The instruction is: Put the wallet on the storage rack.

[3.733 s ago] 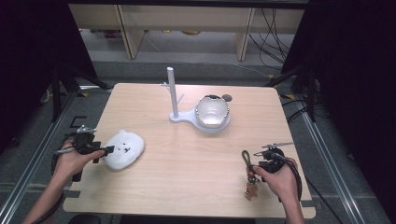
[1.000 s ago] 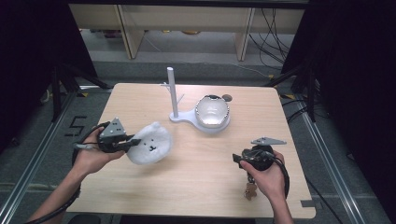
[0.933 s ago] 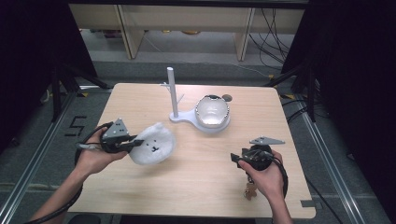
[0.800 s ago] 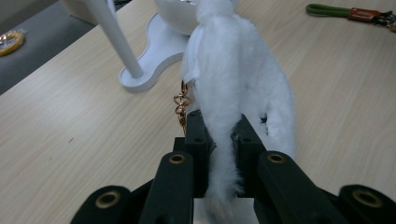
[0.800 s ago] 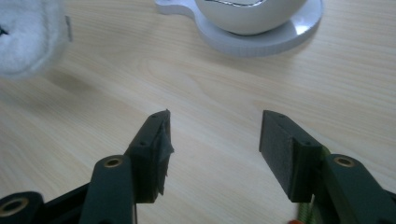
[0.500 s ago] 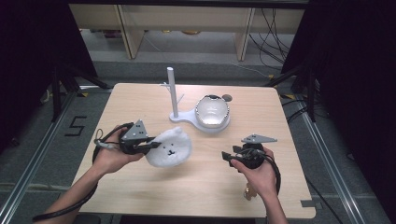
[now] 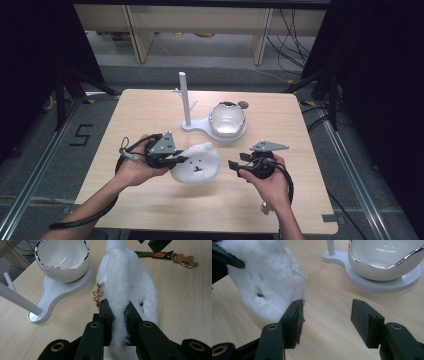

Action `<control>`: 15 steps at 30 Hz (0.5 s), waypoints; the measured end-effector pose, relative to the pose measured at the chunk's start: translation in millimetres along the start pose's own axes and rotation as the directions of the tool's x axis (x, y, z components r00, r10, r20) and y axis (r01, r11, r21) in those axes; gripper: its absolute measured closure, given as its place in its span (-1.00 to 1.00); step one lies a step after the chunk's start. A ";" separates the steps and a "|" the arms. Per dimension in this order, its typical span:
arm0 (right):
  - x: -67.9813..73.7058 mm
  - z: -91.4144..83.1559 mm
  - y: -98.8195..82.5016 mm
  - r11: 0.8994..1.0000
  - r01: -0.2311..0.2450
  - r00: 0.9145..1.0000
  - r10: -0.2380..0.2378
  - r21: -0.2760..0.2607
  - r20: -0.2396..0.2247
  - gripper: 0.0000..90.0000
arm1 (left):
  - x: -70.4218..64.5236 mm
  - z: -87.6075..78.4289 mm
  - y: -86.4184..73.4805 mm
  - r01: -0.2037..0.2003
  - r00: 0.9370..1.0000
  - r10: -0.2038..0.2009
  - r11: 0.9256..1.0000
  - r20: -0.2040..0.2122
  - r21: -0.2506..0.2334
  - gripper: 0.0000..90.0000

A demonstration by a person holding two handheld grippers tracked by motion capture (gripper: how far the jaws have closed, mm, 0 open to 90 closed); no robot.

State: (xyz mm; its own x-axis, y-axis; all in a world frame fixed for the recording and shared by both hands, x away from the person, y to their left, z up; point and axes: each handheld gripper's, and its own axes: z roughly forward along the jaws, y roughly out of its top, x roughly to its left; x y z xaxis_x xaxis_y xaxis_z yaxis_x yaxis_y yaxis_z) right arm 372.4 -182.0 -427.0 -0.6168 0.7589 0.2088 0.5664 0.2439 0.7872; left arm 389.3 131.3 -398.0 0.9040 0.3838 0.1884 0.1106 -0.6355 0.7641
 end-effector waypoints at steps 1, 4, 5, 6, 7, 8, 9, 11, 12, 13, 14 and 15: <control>2.2 3.0 1.7 1.000 0.018 1.000 -0.018 -0.010 -0.015 -0.01 | -2.1 2.4 3.0 -0.009 1.000 0.009 1.000 0.014 -0.004 0.77; 7.1 4.7 4.0 1.000 0.020 1.000 -0.020 0.007 -0.014 -0.01 | -5.1 5.1 6.5 -0.022 0.999 0.022 1.000 0.027 0.000 0.77; 7.8 6.6 4.1 1.000 0.018 0.999 -0.018 -0.001 -0.026 -0.02 | -6.0 6.2 7.4 -0.031 0.999 0.031 1.000 0.028 -0.001 0.77; 10.5 7.4 4.2 1.000 0.006 1.000 -0.006 -0.004 -0.030 -0.02 | -6.5 6.6 8.1 -0.033 0.999 0.033 0.999 0.031 0.002 0.77; 8.6 6.9 5.2 0.999 0.045 0.999 -0.045 0.002 -0.018 -0.02 | -7.5 7.2 8.7 -0.036 0.999 0.036 0.999 0.031 0.002 0.77; 12.2 7.2 5.1 1.000 0.019 0.999 -0.019 0.017 -0.026 -0.02 | -7.9 7.7 9.3 -0.051 0.998 0.050 0.999 0.030 0.012 0.77; 11.0 8.3 5.6 0.999 0.053 0.998 -0.052 0.012 -0.025 -0.02 | -9.3 8.9 9.7 -0.047 0.998 0.047 0.999 0.038 0.006 0.77; 14.2 9.4 5.8 0.998 0.051 0.998 -0.050 0.024 -0.031 -0.02 | -10.9 10.3 9.9 -0.055 0.998 0.055 0.998 0.039 0.011 0.77; 14.5 10.8 5.7 0.998 0.060 0.997 -0.059 0.019 -0.045 -0.02 | -11.4 10.8 10.1 -0.059 0.997 0.059 0.998 0.045 0.016 0.77; 15.6 10.5 6.2 0.998 0.053 0.997 -0.052 0.031 -0.049 -0.02 | -11.8 11.2 10.3 -0.062 0.997 0.061 0.998 0.047 0.018 0.77; 18.1 11.2 5.4 0.999 0.034 0.999 -0.033 0.025 -0.042 -0.01 | -12.8 12.3 10.2 -0.063 0.997 0.062 0.998 0.050 0.016 0.77; 16.4 11.4 6.4 0.997 0.071 0.996 -0.069 0.028 -0.049 0.00 | -13.3 12.8 10.6 -0.064 0.996 0.063 0.998 0.057 0.019 0.77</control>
State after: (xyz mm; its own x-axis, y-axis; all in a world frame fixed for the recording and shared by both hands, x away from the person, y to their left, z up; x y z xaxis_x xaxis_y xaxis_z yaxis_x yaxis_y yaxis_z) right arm 372.2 -161.1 -425.1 -0.6806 0.7098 0.1818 0.5364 0.3136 0.7835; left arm 383.7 110.9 -400.3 0.9311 0.3046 0.2007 0.0605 -0.6714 0.7387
